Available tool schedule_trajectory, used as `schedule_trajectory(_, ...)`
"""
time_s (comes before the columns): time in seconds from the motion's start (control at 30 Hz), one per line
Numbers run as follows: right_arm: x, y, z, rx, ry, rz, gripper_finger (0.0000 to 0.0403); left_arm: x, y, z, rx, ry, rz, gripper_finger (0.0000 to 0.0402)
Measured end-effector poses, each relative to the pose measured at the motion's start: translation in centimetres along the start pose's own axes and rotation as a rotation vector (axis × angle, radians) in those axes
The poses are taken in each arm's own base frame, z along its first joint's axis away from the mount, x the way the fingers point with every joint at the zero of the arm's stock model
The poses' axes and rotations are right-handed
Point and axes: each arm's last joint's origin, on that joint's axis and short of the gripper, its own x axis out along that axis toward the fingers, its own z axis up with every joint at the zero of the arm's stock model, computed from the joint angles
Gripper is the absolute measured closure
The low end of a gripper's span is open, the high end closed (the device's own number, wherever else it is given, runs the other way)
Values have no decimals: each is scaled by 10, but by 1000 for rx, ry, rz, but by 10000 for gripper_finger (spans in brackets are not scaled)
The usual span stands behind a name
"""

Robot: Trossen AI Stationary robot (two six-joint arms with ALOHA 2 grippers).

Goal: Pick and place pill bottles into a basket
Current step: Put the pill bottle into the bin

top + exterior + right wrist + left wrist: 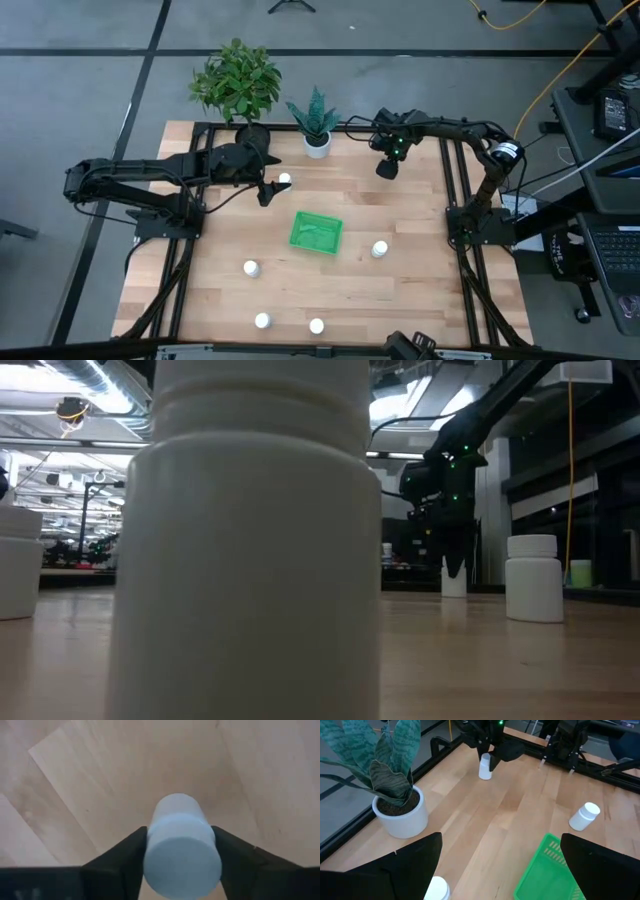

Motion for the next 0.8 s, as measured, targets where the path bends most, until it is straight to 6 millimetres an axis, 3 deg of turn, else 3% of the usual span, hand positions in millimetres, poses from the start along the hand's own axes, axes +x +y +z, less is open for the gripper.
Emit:
schedule_trajectory(0.2, -1, 4, 0, -10, 3, 10, 228, 0, 0, 0, 0, 0, 3, 2)
schedule_trajectory(0.4, -17, 27, 1, -79, -59, 59, 225, 0, 4, -3, 32, 5, 122, 2)
schedule_trajectory(0.53, -40, 55, 1, -173, -134, 82, 226, -1, 7, -6, 28, 25, 199, 2)
schedule_trajectory(0.8, -110, 132, 1, -435, -349, 111, 225, -1, 9, -6, -25, 15, 257, 2)
